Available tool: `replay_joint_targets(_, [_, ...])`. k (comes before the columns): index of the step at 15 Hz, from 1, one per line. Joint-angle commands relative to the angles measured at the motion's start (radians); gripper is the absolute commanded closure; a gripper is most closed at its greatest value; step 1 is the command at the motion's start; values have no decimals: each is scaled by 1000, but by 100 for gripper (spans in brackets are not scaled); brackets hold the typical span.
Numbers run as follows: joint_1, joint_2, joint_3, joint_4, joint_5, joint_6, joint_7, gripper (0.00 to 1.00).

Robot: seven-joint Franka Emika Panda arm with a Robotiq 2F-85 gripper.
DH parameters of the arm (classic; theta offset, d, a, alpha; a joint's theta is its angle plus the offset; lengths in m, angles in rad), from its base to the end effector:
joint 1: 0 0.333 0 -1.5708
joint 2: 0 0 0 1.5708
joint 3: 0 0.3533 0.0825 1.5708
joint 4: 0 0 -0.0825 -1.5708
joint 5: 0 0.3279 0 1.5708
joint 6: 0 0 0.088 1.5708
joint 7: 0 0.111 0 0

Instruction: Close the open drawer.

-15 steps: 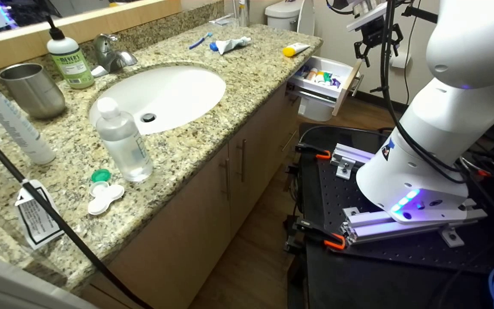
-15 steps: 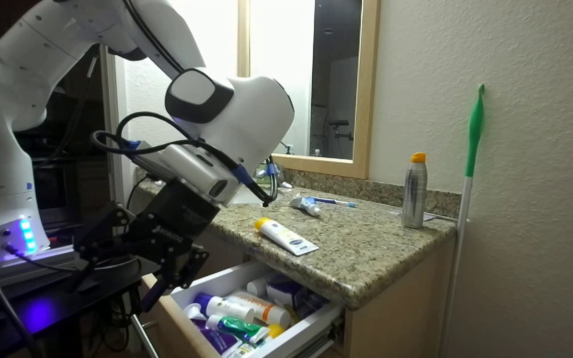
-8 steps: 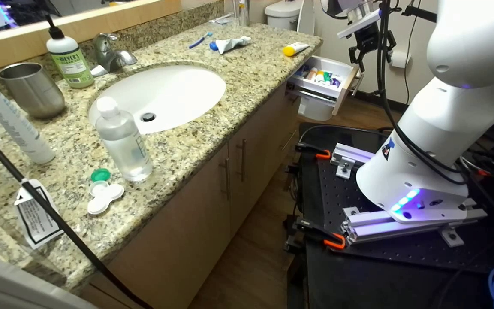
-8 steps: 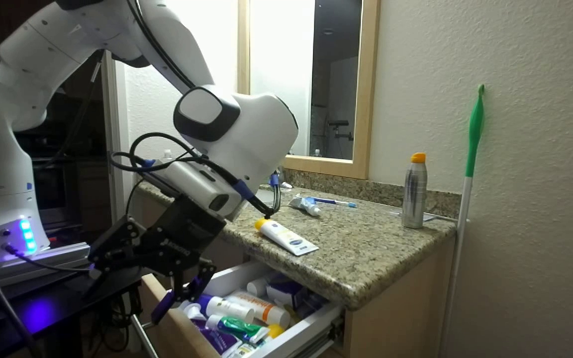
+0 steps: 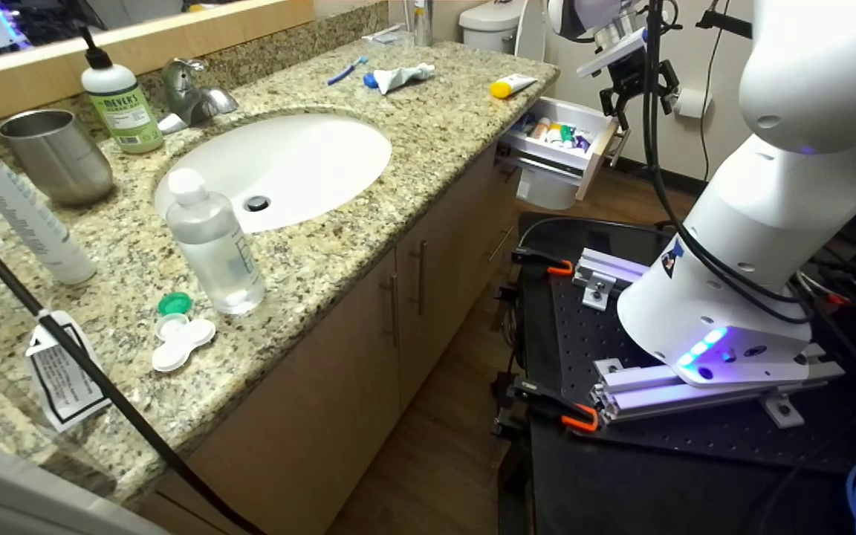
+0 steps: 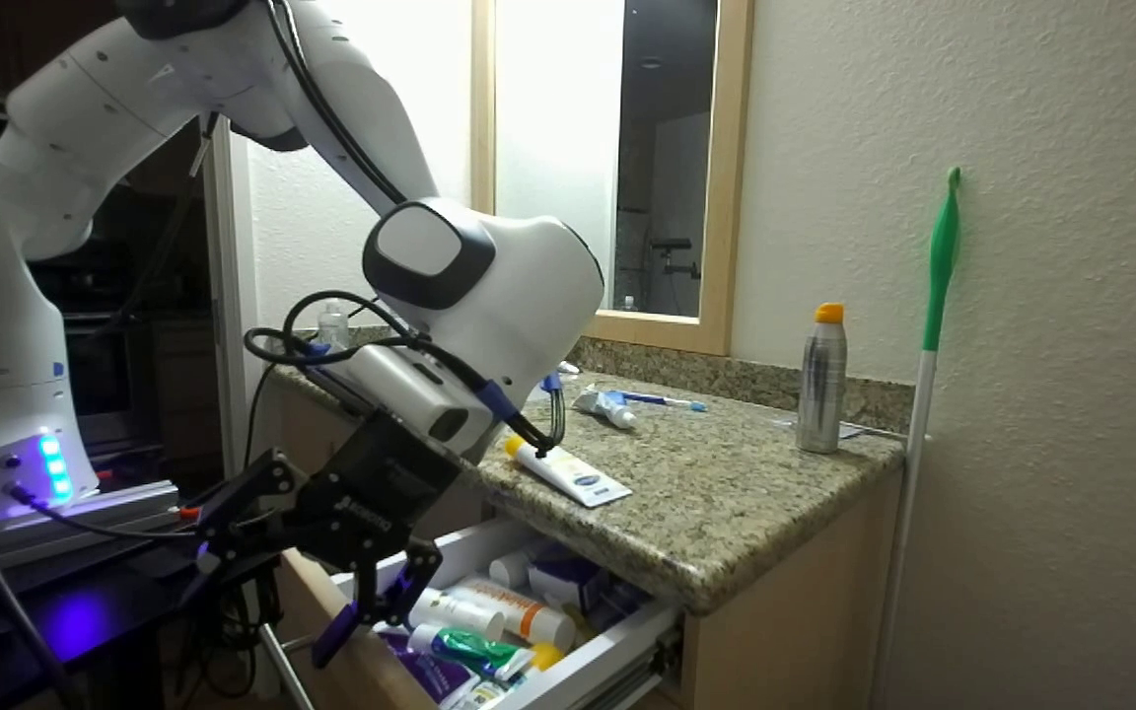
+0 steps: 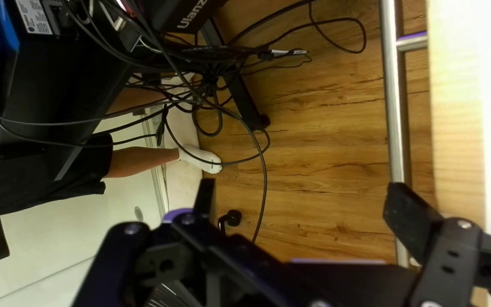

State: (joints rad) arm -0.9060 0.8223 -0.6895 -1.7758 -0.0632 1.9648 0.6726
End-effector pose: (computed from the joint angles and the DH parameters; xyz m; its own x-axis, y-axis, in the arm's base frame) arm 0.0272 -0.5843 0.2239 -0.5807 -0.8135 -0.0320 -0.6202 0.4166 0.6647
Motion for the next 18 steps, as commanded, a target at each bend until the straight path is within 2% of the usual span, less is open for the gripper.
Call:
replay_joint_targets(1, [-24, 33, 48, -5, 64, 74, 13, 0])
replay_joint_targets(4, [-48, 5, 74, -23, 114, 132, -32, 0])
replay_joint_targets(9, [-70, -67, 113, -108, 265, 307, -115, 0])
replay_joint_targets(12, [-102, -112, 170, -145, 387, 390, -184, 0])
replay_joint_targets(14, [-129, -129, 233, -153, 486, 436, -213, 0])
replay_joint_targets(16, [-127, -138, 293, -182, 578, 488, -193, 0])
replay_joint_targets(18, [-100, -127, 309, -182, 604, 483, -138, 0])
